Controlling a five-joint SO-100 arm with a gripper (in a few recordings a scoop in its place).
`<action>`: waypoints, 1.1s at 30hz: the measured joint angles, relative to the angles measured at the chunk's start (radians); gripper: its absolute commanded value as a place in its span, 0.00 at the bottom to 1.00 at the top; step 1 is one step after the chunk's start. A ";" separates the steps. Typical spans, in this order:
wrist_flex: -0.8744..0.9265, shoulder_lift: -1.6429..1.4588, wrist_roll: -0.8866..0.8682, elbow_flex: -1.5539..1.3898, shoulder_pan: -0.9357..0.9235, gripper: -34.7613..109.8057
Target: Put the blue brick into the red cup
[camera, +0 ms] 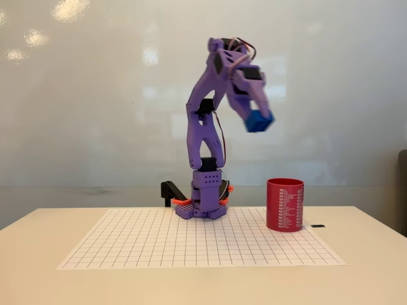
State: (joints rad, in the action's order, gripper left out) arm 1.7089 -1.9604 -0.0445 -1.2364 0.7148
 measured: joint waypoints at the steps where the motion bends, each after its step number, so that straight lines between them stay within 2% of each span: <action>1: 0.000 -0.003 -0.021 -0.008 0.051 0.24; 6: -0.023 -0.011 -0.098 -0.071 0.290 0.24; 15: -0.167 -0.014 -0.218 -0.350 0.535 0.24; 21: -0.258 -0.063 -0.238 -0.525 0.572 0.24; 33: -0.166 -0.175 -0.183 -0.546 0.589 0.24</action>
State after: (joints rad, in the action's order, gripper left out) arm 1.5432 -2.1353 -0.2270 -1.7825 1.3039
